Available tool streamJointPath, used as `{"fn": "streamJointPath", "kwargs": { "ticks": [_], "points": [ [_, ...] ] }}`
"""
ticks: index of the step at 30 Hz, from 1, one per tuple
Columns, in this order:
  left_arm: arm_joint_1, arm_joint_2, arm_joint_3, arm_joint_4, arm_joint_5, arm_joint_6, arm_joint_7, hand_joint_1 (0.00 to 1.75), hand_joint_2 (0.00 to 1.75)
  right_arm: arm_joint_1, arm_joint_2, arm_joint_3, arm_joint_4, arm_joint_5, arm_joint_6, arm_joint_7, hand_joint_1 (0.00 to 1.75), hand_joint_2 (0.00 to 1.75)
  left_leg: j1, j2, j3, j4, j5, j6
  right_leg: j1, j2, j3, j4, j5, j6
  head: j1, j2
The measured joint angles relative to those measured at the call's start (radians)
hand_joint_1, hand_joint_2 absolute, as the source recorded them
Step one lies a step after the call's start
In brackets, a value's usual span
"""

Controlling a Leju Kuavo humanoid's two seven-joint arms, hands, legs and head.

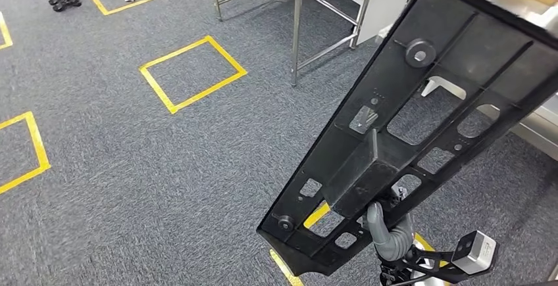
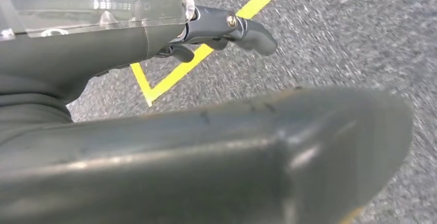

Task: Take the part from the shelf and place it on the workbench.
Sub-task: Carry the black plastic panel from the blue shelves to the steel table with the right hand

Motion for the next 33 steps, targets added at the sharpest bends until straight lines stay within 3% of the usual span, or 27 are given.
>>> {"fn": "streamJointPath", "kwargs": {
  "ticks": [2,3,5,6,7,8,9,11,13,15,16,18,20,22,23,24,26,28,31,33],
  "points": [
    [-0.002,0.0,-0.002,0.0,0.0,-0.002,-0.006,0.0,0.0,0.0,0.002,-0.001,-0.005,0.0,0.0,0.003,1.75,1.75,0.004,-0.025,-0.006,0.028,-0.024,-0.011,-0.005,0.019,0.002,-0.004,0.004,-0.013,0.0,0.0],
    [-0.002,0.0,-0.003,0.0,-0.001,-0.003,-0.007,0.0,0.0,-0.001,0.005,-0.001,-0.007,0.0,0.0,0.004,1.75,1.75,0.006,-0.048,-0.024,0.072,-0.052,-0.014,-0.007,0.029,0.004,-0.006,0.006,-0.019,0.0,0.0],
    [0.0,0.0,-0.003,0.0,-0.001,-0.004,-0.006,0.0,0.0,-0.003,0.009,-0.001,-0.009,0.0,0.0,0.009,1.75,1.75,0.008,-0.086,-0.087,0.21,-0.117,-0.017,-0.006,0.05,0.003,-0.006,0.006,-0.026,0.0,0.0],
    [0.002,0.0,-0.003,0.0,-0.001,-0.005,-0.004,0.0,0.0,-0.003,0.011,-0.001,-0.009,0.0,0.0,0.011,1.75,1.75,0.008,-0.093,-0.118,0.271,-0.138,-0.017,-0.004,0.063,0.003,-0.006,0.006,-0.028,0.0,0.0],
    [0.003,0.0,-0.003,0.0,0.0,-0.005,-0.001,0.0,0.0,-0.002,0.012,-0.001,-0.008,0.0,0.001,0.013,1.75,1.75,0.008,-0.095,-0.136,0.3,-0.138,-0.017,-0.003,0.076,0.004,-0.005,0.006,-0.028,0.0,0.0],
    [0.004,0.0,-0.003,0.0,0.0,-0.005,0.001,0.0,0.0,-0.002,0.013,-0.002,-0.008,0.0,0.001,0.013,1.75,1.75,0.008,-0.097,-0.135,0.289,-0.117,-0.015,-0.002,0.09,0.005,-0.005,0.006,-0.028,0.0,0.0],
    [0.004,0.0,-0.003,0.0,0.001,-0.005,0.003,0.0,0.0,-0.002,0.013,-0.002,-0.008,0.0,0.001,0.014,1.75,1.75,0.008,-0.101,-0.117,0.239,-0.08,-0.011,-0.001,0.103,0.006,-0.004,0.006,-0.028,0.0,0.0],
    [0.003,0.001,-0.003,0.0,0.003,-0.004,0.009,0.0,0.0,-0.004,0.014,-0.002,-0.008,0.0,0.002,0.017,1.75,1.75,0.009,-0.137,-0.061,0.098,-0.008,-0.001,0.0,0.128,0.007,-0.002,0.005,-0.026,0.0,0.0],
    [0.003,0.002,-0.003,0.0,0.004,-0.001,0.016,0.0,0.0,-0.007,0.015,-0.002,-0.008,-0.001,0.005,0.021,1.75,1.75,0.008,-0.167,-0.031,0.021,0.015,0.005,-0.001,0.148,0.0,0.002,0.006,-0.018,0.0,0.0],
    [0.001,0.003,-0.002,0.0,0.005,0.001,0.022,0.0,0.0,-0.008,0.017,-0.002,-0.008,-0.002,0.008,0.024,1.75,1.75,0.007,-0.158,-0.027,0.012,0.015,0.01,-0.003,0.167,-0.006,0.001,0.009,-0.004,0.0,0.0],
    [0.0,0.002,-0.002,0.0,0.005,0.001,0.025,0.0,0.0,-0.008,0.017,-0.002,-0.009,-0.002,0.009,0.025,1.75,1.75,0.009,-0.148,-0.025,0.007,0.018,0.015,-0.003,0.164,-0.008,0.003,0.008,0.002,0.0,0.0],
    [-0.002,0.0,-0.002,-0.001,0.006,0.003,0.027,0.0,0.0,-0.01,0.017,-0.002,-0.009,-0.003,0.011,0.026,1.75,1.75,0.014,-0.126,-0.022,-0.004,0.024,0.027,-0.001,0.117,-0.028,0.045,-0.021,0.011,0.0,0.0],
    [0.001,-0.001,-0.002,-0.002,0.006,0.004,0.028,0.0,0.0,-0.012,0.017,-0.003,-0.009,-0.003,0.012,0.028,1.75,1.75,0.015,-0.1,-0.022,-0.008,0.025,0.033,-0.003,0.061,-0.086,0.165,-0.085,0.018,0.0,0.0],
    [0.004,-0.002,-0.002,-0.002,0.006,0.004,0.028,0.0,0.0,-0.009,0.017,-0.004,-0.009,-0.003,0.012,0.03,1.75,1.75,0.014,-0.073,-0.022,-0.007,0.022,0.033,-0.011,0.046,-0.139,0.27,-0.119,0.027,0.0,0.0],
    [0.005,-0.002,-0.002,-0.002,0.006,0.004,0.027,0.0,0.0,-0.008,0.017,-0.005,-0.009,-0.003,0.012,0.031,1.75,1.75,0.015,-0.06,-0.021,-0.007,0.021,0.031,-0.015,0.043,-0.14,0.271,-0.108,0.031,0.0,0.0],
    [0.004,-0.003,-0.002,-0.002,0.007,0.004,0.027,0.0,0.0,-0.007,0.017,-0.006,-0.009,-0.003,0.012,0.031,1.75,1.75,0.015,-0.048,-0.018,-0.006,0.018,0.029,-0.018,0.036,-0.12,0.231,-0.08,0.034,0.0,0.0],
    [0.003,-0.004,-0.002,-0.002,0.007,0.004,0.026,0.0,0.0,-0.008,0.017,-0.007,-0.01,-0.003,0.012,0.032,1.75,1.75,0.014,-0.028,-0.012,-0.003,0.011,0.019,-0.018,-0.002,-0.046,0.093,-0.018,0.035,0.0,0.0],
    [0.002,-0.005,-0.002,-0.002,0.007,0.004,0.025,0.0,0.0,-0.008,0.018,-0.007,-0.013,-0.003,0.012,0.032,1.75,1.75,0.01,-0.013,-0.006,0.001,0.003,0.006,-0.013,-0.028,-0.004,0.011,0.004,0.027,0.0,0.0],
    [-0.001,-0.005,-0.002,-0.002,0.007,0.002,0.023,0.0,0.0,-0.008,0.018,-0.01,-0.016,-0.003,0.012,0.033,1.75,1.75,0.009,0.007,0.002,0.002,-0.006,-0.012,-0.01,-0.003,-0.005,0.003,0.003,0.008,0.0,0.0],
    [-0.003,-0.005,-0.002,-0.002,0.005,0.001,0.018,0.0,0.0,-0.011,0.018,-0.013,-0.019,-0.004,0.012,0.033,1.75,1.75,0.014,-0.023,-0.008,0.038,-0.036,-0.02,-0.014,0.018,-0.003,0.0,0.005,-0.005,0.0,0.0]
  ]
}}
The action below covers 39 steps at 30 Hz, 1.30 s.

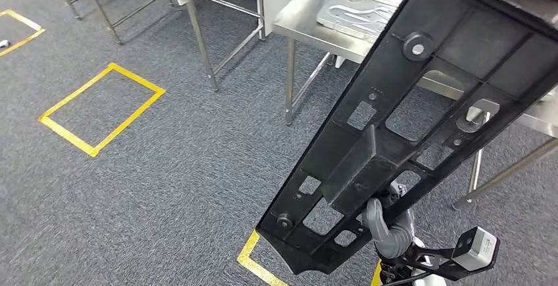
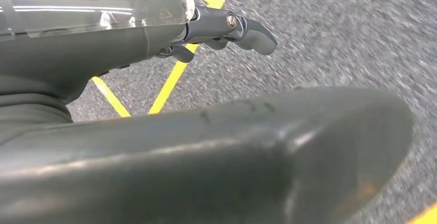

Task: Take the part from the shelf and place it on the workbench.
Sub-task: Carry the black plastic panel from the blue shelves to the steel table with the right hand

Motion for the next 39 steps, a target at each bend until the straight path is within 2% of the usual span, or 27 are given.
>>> {"fn": "streamJointPath", "kwargs": {
  "ticks": [2,3,4,5,6,7,9,11,13,14,15,17,19,20,21,22,24,26,28,30,31,33,34,35,36,37,39],
  "points": [
    [0.002,0.0,0.0,0.0,-0.004,0.0,-0.005,0.0,0.0,-0.004,0.002,-0.003,-0.002,-0.001,-0.001,0.003,1.75,1.75,0.002,-0.051,-0.052,0.118,-0.064,-0.002,0.0,0.021,0.001,-0.001,0.001,-0.009,0.0,0.0],
    [0.004,0.0,0.0,0.0,-0.005,0.0,-0.006,0.0,0.0,-0.005,0.003,-0.004,-0.003,-0.001,-0.002,0.005,1.75,1.75,0.002,-0.064,-0.086,0.19,-0.094,-0.001,0.002,0.033,0.001,0.0,0.001,-0.012,0.0,0.0],
    [0.006,-0.001,0.0,0.0,-0.007,-0.001,-0.007,0.0,0.0,-0.004,0.004,-0.005,-0.004,-0.001,-0.003,0.009,1.75,1.75,0.002,-0.07,-0.115,0.246,-0.109,0.0,0.004,0.046,0.002,0.0,0.001,-0.013,0.0,0.0],
    [0.008,-0.001,0.0,0.0,-0.008,-0.001,-0.008,0.0,0.0,-0.003,0.004,-0.008,-0.005,-0.001,-0.005,0.011,1.75,1.75,0.002,-0.072,-0.129,0.266,-0.104,0.002,0.006,0.06,0.002,0.001,0.0,-0.014,0.0,0.0],
    [0.008,-0.001,0.0,0.0,-0.008,-0.001,-0.008,0.0,0.0,-0.002,0.005,-0.01,-0.006,-0.001,-0.007,0.013,1.75,1.75,0.002,-0.074,-0.125,0.246,-0.079,0.006,0.008,0.076,0.004,0.002,0.0,-0.014,0.0,0.0],
    [0.008,-0.001,0.0,0.0,-0.009,-0.001,-0.008,0.0,0.0,-0.001,0.005,-0.012,-0.008,-0.001,-0.009,0.014,1.75,1.75,0.002,-0.08,-0.104,0.19,-0.039,0.011,0.009,0.09,0.005,0.003,-0.001,-0.013,0.0,0.0],
    [0.008,0.0,-0.001,0.0,-0.009,-0.001,-0.008,0.0,0.0,-0.001,0.005,-0.015,-0.012,-0.001,-0.008,0.015,1.75,1.75,0.002,-0.129,-0.051,0.051,0.028,0.023,0.01,0.116,0.004,0.006,-0.002,-0.009,0.0,0.0],
    [0.007,0.001,-0.001,-0.001,-0.009,-0.002,-0.006,0.0,0.0,0.0,0.005,-0.017,-0.015,-0.001,-0.008,0.016,1.75,1.75,-0.001,-0.166,-0.027,-0.012,0.046,0.03,0.003,0.138,-0.004,0.008,0.0,0.003,0.0,0.0],
    [0.006,0.001,-0.001,-0.001,-0.009,-0.002,-0.003,0.0,0.0,0.0,0.005,-0.02,-0.015,-0.002,-0.008,0.017,1.75,1.75,-0.003,-0.151,-0.023,-0.021,0.049,0.036,-0.002,0.159,-0.01,0.004,0.005,0.02,0.0,0.0],
    [0.005,0.001,-0.001,-0.001,-0.009,-0.003,-0.002,0.0,0.0,-0.002,0.005,-0.024,-0.015,-0.004,-0.009,0.017,1.75,1.75,-0.002,-0.14,-0.021,-0.027,0.053,0.041,-0.001,0.149,-0.012,0.006,0.004,0.026,0.0,0.0],
    [0.004,0.001,-0.001,-0.001,-0.008,-0.003,-0.003,0.0,0.0,-0.009,0.005,-0.029,-0.014,-0.008,-0.01,0.019,1.75,1.75,0.001,-0.126,-0.018,-0.034,0.057,0.048,0.002,0.124,-0.02,0.022,-0.008,0.032,0.0,0.0],
    [0.002,0.001,-0.001,-0.001,-0.007,-0.006,-0.011,0.0,0.0,-0.034,0.005,-0.038,-0.01,-0.016,-0.012,0.027,1.75,1.75,0.001,-0.098,-0.015,-0.042,0.061,0.056,0.004,0.056,-0.064,0.113,-0.06,0.04,0.0,0.0],
    [0.002,0.001,-0.001,-0.001,-0.006,-0.01,-0.024,0.0,0.0,-0.06,0.004,-0.043,-0.003,-0.022,-0.012,0.037,1.75,1.75,-0.001,-0.068,-0.016,-0.041,0.06,0.059,0.002,0.029,-0.128,0.24,-0.113,0.048,0.0,0.0],
    [0.002,0.0,-0.001,-0.001,-0.006,-0.012,-0.029,0.0,0.0,-0.068,0.003,-0.045,0.0,-0.024,-0.012,0.042,1.75,1.75,-0.002,-0.054,-0.016,-0.041,0.059,0.059,0.0,0.025,-0.145,0.273,-0.117,0.05,0.0,0.0],
    [0.001,0.0,-0.001,-0.001,-0.006,-0.014,-0.033,0.0,0.0,-0.074,0.003,-0.047,0.004,-0.025,-0.012,0.046,1.75,1.75,-0.002,-0.042,-0.016,-0.041,0.058,0.058,-0.001,0.022,-0.141,0.268,-0.103,0.051,0.0,0.0],
    [0.0,-0.002,-0.001,-0.001,-0.006,-0.015,-0.035,0.0,0.0,-0.08,0.003,-0.048,0.006,-0.025,-0.012,0.048,1.75,1.75,-0.002,-0.03,-0.015,-0.04,0.056,0.056,-0.002,0.016,-0.115,0.22,-0.072,0.051,0.0,0.0],
    [-0.003,-0.004,-0.001,-0.001,-0.006,-0.016,-0.037,0.0,0.0,-0.093,0.003,-0.051,0.009,-0.026,-0.011,0.051,1.75,1.75,-0.005,-0.013,-0.01,-0.038,0.051,0.049,0.003,-0.024,-0.036,0.075,-0.011,0.042,0.0,0.0],
    [-0.004,-0.005,-0.001,-0.001,-0.006,-0.016,-0.038,0.0,0.0,-0.104,0.003,-0.053,0.01,-0.027,-0.011,0.051,1.75,1.75,-0.01,0.002,-0.006,-0.036,0.047,0.04,0.012,-0.05,0.004,-0.004,0.009,0.029,0.0,0.0],
    [-0.006,-0.006,-0.001,-0.001,-0.006,-0.016,-0.039,0.0,0.0,-0.108,0.002,-0.055,0.012,-0.028,-0.011,0.051,1.75,1.75,-0.012,0.018,-0.002,-0.038,0.044,0.029,0.015,-0.032,0.001,-0.01,0.009,0.018,0.0,0.0],
    [-0.007,-0.006,-0.001,-0.001,-0.005,-0.017,-0.037,0.0,0.0,-0.112,0.002,-0.058,0.014,-0.028,-0.009,0.051,1.75,1.75,-0.009,0.007,-0.003,-0.022,0.027,0.019,0.009,-0.012,0.003,-0.016,0.014,0.007,0.0,0.0],
    [-0.008,-0.006,-0.001,-0.001,-0.004,-0.017,-0.034,0.0,0.0,-0.119,0.002,-0.059,0.018,-0.029,-0.007,0.052,1.75,1.75,-0.008,-0.012,-0.016,0.013,0.005,0.015,0.005,-0.002,0.005,-0.019,0.017,0.001,0.0,0.0],
    [-0.007,-0.006,0.0,-0.001,0.0,-0.016,-0.025,0.0,0.0,-0.142,0.002,-0.059,0.036,-0.033,0.0,0.052,1.75,1.75,-0.005,-0.057,-0.076,0.14,-0.061,0.01,0.003,0.02,0.003,-0.021,0.019,-0.007,0.0,0.0],
    [-0.005,-0.006,0.0,-0.001,0.002,-0.015,-0.021,0.0,0.0,-0.153,0.001,-0.059,0.05,-0.036,0.003,0.051,1.75,1.75,-0.004,-0.066,-0.109,0.208,-0.088,0.009,0.004,0.032,0.002,-0.02,0.02,-0.009,0.0,0.0],
    [-0.004,-0.006,0.001,-0.001,0.004,-0.012,-0.019,0.0,0.0,-0.162,0.0,-0.059,0.064,-0.038,0.006,0.048,1.75,1.75,-0.004,-0.07,-0.131,0.251,-0.097,0.008,0.005,0.045,0.002,-0.019,0.02,-0.009,0.0,0.0],
    [-0.003,-0.006,0.001,-0.001,0.007,-0.01,-0.017,0.0,0.0,-0.17,-0.001,-0.059,0.078,-0.04,0.008,0.044,1.75,1.75,-0.004,-0.072,-0.137,0.256,-0.084,0.008,0.005,0.059,0.003,-0.017,0.019,-0.008,0.0,0.0],
    [-0.002,-0.006,0.002,-0.001,0.009,-0.006,-0.015,0.0,0.0,-0.177,-0.001,-0.058,0.091,-0.041,0.008,0.039,1.75,1.75,-0.004,-0.074,-0.124,0.22,-0.053,0.009,0.005,0.072,0.003,-0.015,0.019,-0.007,0.0,0.0],
    [-0.002,-0.006,0.002,-0.001,0.012,-0.001,-0.012,0.0,0.0,-0.191,-0.003,-0.057,0.108,-0.045,0.008,0.031,1.75,1.75,-0.002,-0.105,-0.068,0.083,0.021,0.015,0.005,0.095,0.003,-0.008,0.016,-0.002,0.0,0.0]
  ]
}}
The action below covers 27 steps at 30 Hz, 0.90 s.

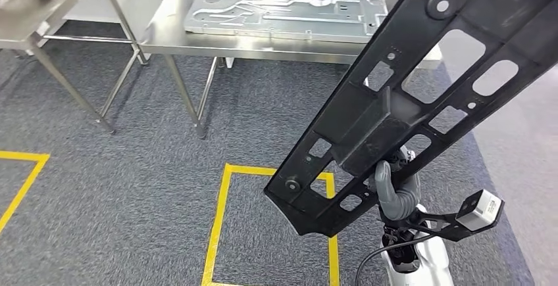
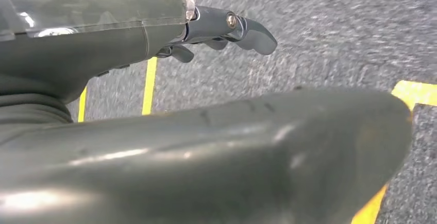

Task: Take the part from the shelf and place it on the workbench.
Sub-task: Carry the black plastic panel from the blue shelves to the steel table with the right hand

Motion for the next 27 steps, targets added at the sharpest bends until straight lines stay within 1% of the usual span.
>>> {"fn": "streamJointPath", "kwargs": {
  "ticks": [1,2,3,4,5,6,7,8,9,10,11,12,13,14,15,16,17,18,19,21,22,23,25,26,27],
  "points": [
    [0.0,0.0,0.001,0.0,0.0,0.001,0.001,0.0,0.0,-0.006,-0.001,0.001,0.006,-0.001,0.0,-0.002,1.75,1.75,0.001,-0.02,0.022,-0.056,0.021,0.004,0.0,0.009,-0.003,0.004,-0.001,0.005,0.0,0.0],
    [0.0,0.0,0.001,0.0,0.0,0.002,0.001,0.0,0.0,-0.011,-0.001,0.003,0.011,-0.001,-0.001,-0.004,1.75,1.75,0.002,-0.037,0.034,-0.088,0.03,0.009,0.0,0.017,-0.006,0.006,-0.001,0.01,0.0,0.0],
    [0.0,0.0,0.002,0.0,0.0,0.004,0.002,0.0,0.0,-0.014,-0.002,0.004,0.015,-0.002,-0.001,-0.004,1.75,1.75,0.0,-0.046,0.037,-0.097,0.028,0.014,0.0,0.023,-0.01,0.007,0.0,0.017,0.0,0.0],
    [-0.001,0.0,0.003,0.0,0.0,0.006,0.003,0.0,0.0,-0.016,-0.004,0.005,0.018,-0.001,-0.003,-0.005,1.75,1.75,0.0,-0.041,0.037,-0.099,0.03,0.02,-0.001,0.028,-0.013,0.007,0.001,0.025,0.0,0.0],
    [-0.003,-0.001,0.003,0.0,0.001,0.008,0.003,0.0,0.0,-0.016,-0.006,0.005,0.02,-0.001,-0.005,-0.005,1.75,1.75,0.0,-0.035,0.039,-0.103,0.034,0.028,-0.004,0.029,-0.015,0.007,0.001,0.031,0.0,0.0],
    [-0.004,-0.001,0.003,0.0,0.001,0.01,0.003,0.0,0.0,-0.017,-0.009,0.005,0.021,-0.001,-0.008,-0.005,1.75,1.75,0.002,-0.03,0.041,-0.107,0.037,0.035,-0.004,0.016,-0.018,0.015,-0.006,0.037,0.0,0.0],
    [-0.004,-0.001,0.003,0.0,0.001,0.011,0.003,0.0,0.0,-0.02,-0.012,0.006,0.021,-0.001,-0.011,-0.006,1.75,1.75,0.004,-0.024,0.042,-0.112,0.041,0.042,-0.003,-0.004,-0.029,0.04,-0.023,0.041,0.0,0.0],
    [-0.004,-0.002,0.004,0.0,0.001,0.012,0.002,0.0,0.0,-0.022,-0.014,0.006,0.022,-0.001,-0.013,-0.006,1.75,1.75,0.004,-0.017,0.044,-0.116,0.042,0.047,-0.003,-0.028,-0.052,0.087,-0.05,0.045,0.0,0.0],
    [-0.003,-0.002,0.004,0.0,0.001,0.012,0.0,0.0,0.0,-0.023,-0.015,0.007,0.023,-0.001,-0.016,-0.008,1.75,1.75,0.003,-0.011,0.044,-0.117,0.042,0.05,-0.002,-0.05,-0.083,0.151,-0.082,0.049,0.0,0.0],
    [-0.001,-0.002,0.004,0.0,0.001,0.012,-0.001,0.0,0.0,-0.023,-0.016,0.008,0.024,-0.001,-0.018,-0.009,1.75,1.75,0.002,-0.004,0.043,-0.116,0.042,0.051,-0.003,-0.061,-0.117,0.22,-0.111,0.052,0.0,0.0],
    [0.0,-0.002,0.005,0.0,0.001,0.012,-0.002,0.0,0.0,-0.022,-0.018,0.009,0.025,-0.001,-0.02,-0.011,1.75,1.75,0.001,0.002,0.043,-0.116,0.041,0.051,-0.003,-0.066,-0.143,0.271,-0.126,0.055,0.0,0.0],
    [0.001,-0.002,0.005,0.0,0.001,0.012,-0.004,0.0,0.0,-0.019,-0.019,0.01,0.026,0.0,-0.021,-0.013,1.75,1.75,0.001,0.008,0.043,-0.116,0.04,0.051,-0.004,-0.068,-0.152,0.288,-0.121,0.056,0.0,0.0],
    [0.002,-0.002,0.005,0.0,0.0,0.012,-0.006,0.0,0.0,-0.016,-0.021,0.011,0.026,0.001,-0.022,-0.016,1.75,1.75,0.001,0.011,0.044,-0.115,0.039,0.05,-0.004,-0.07,-0.139,0.261,-0.098,0.056,0.0,0.0],
    [0.001,-0.002,0.005,0.0,-0.002,0.012,-0.007,0.0,0.0,-0.011,-0.022,0.011,0.023,0.004,-0.023,-0.021,1.75,1.75,0.001,0.014,0.046,-0.114,0.037,0.048,-0.004,-0.071,-0.107,0.2,-0.063,0.054,0.0,0.0],
    [0.001,-0.003,0.005,0.0,-0.004,0.012,-0.007,0.0,0.0,-0.003,-0.023,0.012,0.019,0.009,-0.024,-0.027,1.75,1.75,0.0,0.015,0.048,-0.113,0.034,0.045,-0.004,-0.074,-0.069,0.125,-0.032,0.05,0.0,0.0],
    [0.001,-0.003,0.005,0.0,-0.008,0.012,-0.007,0.0,0.0,0.006,-0.024,0.012,0.012,0.014,-0.027,-0.033,1.75,1.75,-0.002,0.016,0.049,-0.112,0.031,0.041,-0.001,-0.077,-0.035,0.061,-0.01,0.044,0.0,0.0],
    [0.001,-0.004,0.005,0.0,-0.012,0.012,-0.007,0.0,0.0,0.017,-0.025,0.012,0.004,0.02,-0.032,-0.039,1.75,1.75,-0.003,0.016,0.05,-0.111,0.029,0.037,0.002,-0.079,-0.015,0.021,-0.001,0.039,0.0,0.0],
    [0.001,-0.004,0.005,0.0,-0.016,0.012,-0.007,0.0,0.0,0.029,-0.026,0.013,-0.004,0.025,-0.036,-0.045,1.75,1.75,-0.005,0.017,0.05,-0.111,0.027,0.031,0.005,-0.08,-0.008,0.004,-0.002,0.034,0.0,0.0],
    [0.002,-0.004,0.004,0.0,-0.02,0.011,-0.008,0.0,0.0,0.042,-0.026,0.013,-0.013,0.029,-0.04,-0.05,1.75,1.75,-0.006,0.017,0.051,-0.112,0.026,0.025,0.008,-0.078,-0.009,0.003,-0.003,0.028,0.0,0.0],
    [0.002,-0.003,0.002,0.0,-0.026,0.008,-0.01,0.0,0.0,0.065,-0.028,0.012,-0.029,0.035,-0.044,-0.058,1.75,1.75,-0.005,0.019,0.05,-0.106,0.018,0.014,0.003,-0.077,-0.006,-0.002,-0.002,0.016,0.0,0.0],
    [0.002,-0.003,0.002,0.0,-0.028,0.005,-0.011,0.0,0.0,0.074,-0.029,0.012,-0.037,0.037,-0.044,-0.061,1.75,1.75,-0.004,0.019,0.042,-0.085,0.002,0.009,0.001,-0.077,-0.003,-0.006,-0.001,0.009,0.0,0.0],
    [0.002,-0.002,0.001,0.0,-0.028,0.003,-0.013,0.0,0.0,0.081,-0.029,0.012,-0.043,0.038,-0.043,-0.064,1.75,1.75,-0.004,0.019,0.023,-0.041,-0.025,0.005,-0.002,-0.077,0.0,-0.009,0.0,0.003,0.0,0.0],
    [0.002,-0.001,0.001,0.0,-0.028,0.0,-0.014,0.0,0.0,0.095,-0.031,0.012,-0.049,0.038,-0.043,-0.068,1.75,1.75,-0.003,0.019,-0.039,0.092,-0.09,-0.001,0.0,-0.077,0.001,-0.009,-0.002,-0.004,0.0,0.0],
    [0.002,-0.001,0.001,0.0,-0.028,-0.001,-0.014,0.0,0.0,0.102,-0.031,0.012,-0.049,0.038,-0.043,-0.069,1.75,1.75,-0.003,0.019,-0.068,0.151,-0.11,-0.003,0.001,-0.076,0.002,-0.009,-0.003,-0.005,0.0,0.0],
    [0.003,-0.001,0.001,0.0,-0.028,-0.002,-0.014,0.0,0.0,0.108,-0.032,0.012,-0.05,0.038,-0.042,-0.069,1.75,1.75,-0.003,0.019,-0.083,0.178,-0.11,-0.005,0.001,-0.075,0.002,-0.008,-0.004,-0.005,0.0,0.0]
  ]
}}
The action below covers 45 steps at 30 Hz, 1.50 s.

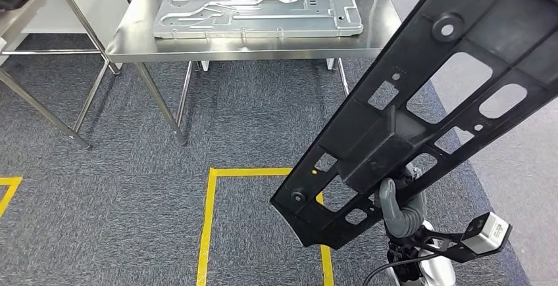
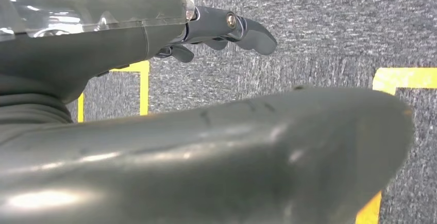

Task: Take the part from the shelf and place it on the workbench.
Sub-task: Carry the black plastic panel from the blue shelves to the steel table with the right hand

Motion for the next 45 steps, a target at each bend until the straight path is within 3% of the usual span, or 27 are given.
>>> {"fn": "streamJointPath", "kwargs": {
  "ticks": [1,3,5,8,10,12,14,15,16,17,19,21,24,26,29,30,31,32,35,37,39,41,42,44,45],
  "points": [
    [0.0,0.0,0.0,0.0,0.001,0.0,0.0,0.0,0.0,0.005,-0.001,0.0,-0.001,0.0,0.0,0.0,1.75,1.75,0.0,0.0,0.004,-0.014,0.02,0.0,0.0,0.002,0.001,0.001,-0.001,0.001,0.0,0.0],
    [0.0,0.001,0.0,0.0,0.003,0.0,-0.002,0.0,0.0,0.009,-0.001,0.0,-0.004,0.0,0.001,-0.001,1.75,1.75,0.0,0.0,0.058,-0.137,0.094,0.004,0.0,0.006,0.004,0.005,-0.005,0.005,0.0,0.0],
    [-0.001,0.001,0.0,0.0,0.005,-0.001,-0.003,0.0,0.0,0.011,-0.001,0.0,-0.008,0.0,0.001,-0.003,1.75,1.75,-0.003,-0.001,0.109,-0.251,0.136,0.014,0.003,0.01,0.004,0.012,-0.009,0.014,0.0,0.0],
    [0.0,0.001,0.0,0.0,0.003,-0.001,-0.003,0.0,0.0,0.017,-0.002,0.0,-0.014,-0.001,0.0,-0.005,1.75,1.75,-0.007,-0.002,0.12,-0.278,0.141,0.033,0.004,0.012,0.0,0.013,-0.008,0.03,0.0,0.0],
    [0.0,0.001,-0.001,0.0,0.002,-0.001,-0.003,0.0,0.0,0.021,-0.003,0.001,-0.021,-0.001,0.0,-0.005,1.75,1.75,-0.005,-0.001,0.122,-0.286,0.147,0.047,0.001,0.01,-0.005,0.03,-0.023,0.041,0.0,0.0],
    [-0.001,0.001,-0.001,0.0,0.001,-0.002,-0.003,0.0,0.0,0.024,-0.005,0.001,-0.026,-0.001,-0.001,-0.006,1.75,1.75,-0.003,0.001,0.124,-0.292,0.152,0.056,-0.002,0.008,-0.045,0.12,-0.077,0.051,0.0,0.0],
    [-0.001,0.001,-0.001,0.0,0.001,-0.002,-0.003,0.0,0.0,0.029,-0.006,0.001,-0.028,0.0,-0.001,-0.006,1.75,1.75,-0.004,0.002,0.122,-0.291,0.152,0.059,-0.003,0.006,-0.111,0.256,-0.137,0.057,0.0,0.0],
    [0.0,0.001,-0.002,0.0,0.001,-0.002,-0.002,0.0,0.0,0.031,-0.006,0.001,-0.028,0.0,-0.001,-0.006,1.75,1.75,-0.004,0.002,0.122,-0.291,0.151,0.059,-0.004,0.005,-0.131,0.297,-0.145,0.058,0.0,0.0],
    [0.001,0.001,-0.002,0.0,0.001,-0.002,-0.002,0.0,0.0,0.033,-0.006,0.001,-0.028,0.0,-0.001,-0.006,1.75,1.75,-0.004,0.002,0.122,-0.29,0.151,0.059,-0.004,0.005,-0.133,0.3,-0.134,0.058,0.0,0.0],
    [0.001,0.001,-0.002,0.0,0.001,-0.002,-0.002,0.0,0.0,0.034,-0.006,0.001,-0.028,0.0,-0.001,-0.006,1.75,1.75,-0.004,0.002,0.123,-0.289,0.151,0.058,-0.004,0.004,-0.114,0.262,-0.106,0.057,0.0,0.0],
    [0.001,0.001,-0.002,0.0,0.0,-0.002,-0.002,0.0,0.0,0.034,-0.006,0.001,-0.03,0.0,-0.001,-0.006,1.75,1.75,-0.006,0.002,0.125,-0.287,0.148,0.054,-0.002,0.002,-0.039,0.116,-0.04,0.05,0.0,0.0],
    [0.0,0.0,-0.002,0.0,-0.002,-0.002,-0.002,0.0,0.0,0.035,-0.006,0.001,-0.034,0.002,-0.005,-0.006,1.75,1.75,-0.009,0.001,0.124,-0.285,0.146,0.045,0.003,0.0,0.005,0.022,-0.013,0.038,0.0,0.0],
    [0.0,0.0,-0.004,0.0,-0.006,-0.003,-0.003,0.0,0.0,0.043,-0.006,0.001,-0.043,0.006,-0.011,-0.006,1.75,1.75,-0.01,0.001,0.123,-0.285,0.144,0.028,0.005,0.002,0.006,0.01,-0.012,0.021,0.0,0.0],
    [-0.001,0.0,-0.005,0.0,-0.008,-0.004,-0.005,0.0,0.0,0.046,-0.006,0.001,-0.051,0.009,-0.011,-0.004,1.75,1.75,-0.01,0.002,0.108,-0.248,0.116,0.018,-0.001,0.001,0.008,0.004,-0.008,0.008,0.0,0.0],
    [0.0,0.0,-0.005,0.0,-0.01,-0.005,-0.008,0.0,0.0,0.052,-0.005,0.0,-0.057,0.011,-0.01,-0.002,1.75,1.75,-0.007,0.002,0.026,-0.062,0.021,0.011,0.001,0.0,0.008,0.003,-0.008,-0.002,0.0,0.0],
    [0.001,0.0,-0.005,0.0,-0.011,-0.005,-0.008,0.0,0.0,0.055,-0.005,0.0,-0.057,0.011,-0.01,-0.001,1.75,1.75,-0.007,0.002,0.002,-0.011,0.006,0.01,0.002,0.0,0.008,0.004,-0.009,-0.002,0.0,0.0],
    [0.001,0.0,-0.005,0.0,-0.011,-0.005,-0.007,0.0,0.0,0.058,-0.005,0.0,-0.057,0.012,-0.009,0.001,1.75,1.75,-0.007,0.002,-0.006,0.005,0.01,0.01,0.002,0.001,0.009,0.004,-0.009,-0.003,0.0,0.0],
    [0.001,0.0,-0.005,0.0,-0.011,-0.005,-0.006,0.0,0.0,0.06,-0.005,0.0,-0.057,0.012,-0.009,0.002,1.75,1.75,-0.007,0.002,0.006,-0.021,0.034,0.012,0.003,0.002,0.01,0.005,-0.01,-0.002,0.0,0.0],
    [0.0,0.0,-0.005,0.0,-0.009,-0.008,-0.003,0.0,0.0,0.061,-0.005,0.0,-0.058,0.012,-0.006,0.003,1.75,1.75,-0.009,0.001,0.101,-0.223,0.126,0.023,0.005,0.006,0.013,0.01,-0.014,0.005,0.0,0.0],
    [-0.002,0.0,-0.005,0.0,-0.007,-0.016,-0.001,0.0,0.0,0.061,-0.005,0.0,-0.061,0.012,-0.006,0.004,1.75,1.75,-0.012,0.001,0.127,-0.281,0.136,0.032,0.007,0.006,0.011,0.011,-0.016,0.014,0.0,0.0],
    [-0.002,0.001,-0.005,0.0,-0.007,-0.021,0.0,0.0,0.0,0.058,-0.005,-0.001,-0.063,0.009,-0.005,0.009,1.75,1.75,-0.013,0.001,0.128,-0.287,0.138,0.043,0.007,0.006,0.01,0.011,-0.017,0.025,0.0,0.0],
    [-0.005,0.001,-0.005,0.0,-0.008,-0.023,-0.002,0.0,0.0,0.042,-0.005,-0.003,-0.062,0.003,-0.005,0.024,1.75,1.75,-0.009,0.001,0.132,-0.295,0.141,0.054,0.005,0.005,-0.002,0.039,-0.033,0.037,0.0,0.0],
    [-0.009,0.0,-0.005,0.0,-0.008,-0.024,-0.003,0.0,0.0,0.028,-0.005,-0.005,-0.062,0.0,-0.004,0.033,1.75,1.75,-0.007,0.002,0.135,-0.298,0.142,0.059,0.003,0.004,-0.023,0.082,-0.055,0.042,0.0,0.0],
    [-0.019,0.0,-0.005,0.0,-0.008,-0.025,-0.002,0.0,0.0,0.001,-0.005,-0.007,-0.058,-0.005,-0.003,0.049,1.75,1.75,-0.007,0.002,0.136,-0.299,0.138,0.063,0.0,0.003,-0.095,0.218,-0.112,0.049,0.0,0.0],
    [-0.022,0.0,-0.005,0.0,-0.006,-0.026,0.0,0.0,0.0,-0.01,-0.005,-0.008,-0.052,-0.008,-0.001,0.056,1.75,1.75,-0.008,0.002,0.139,-0.299,0.136,0.063,-0.002,0.003,-0.131,0.278,-0.127,0.052,0.0,0.0]
  ]
}}
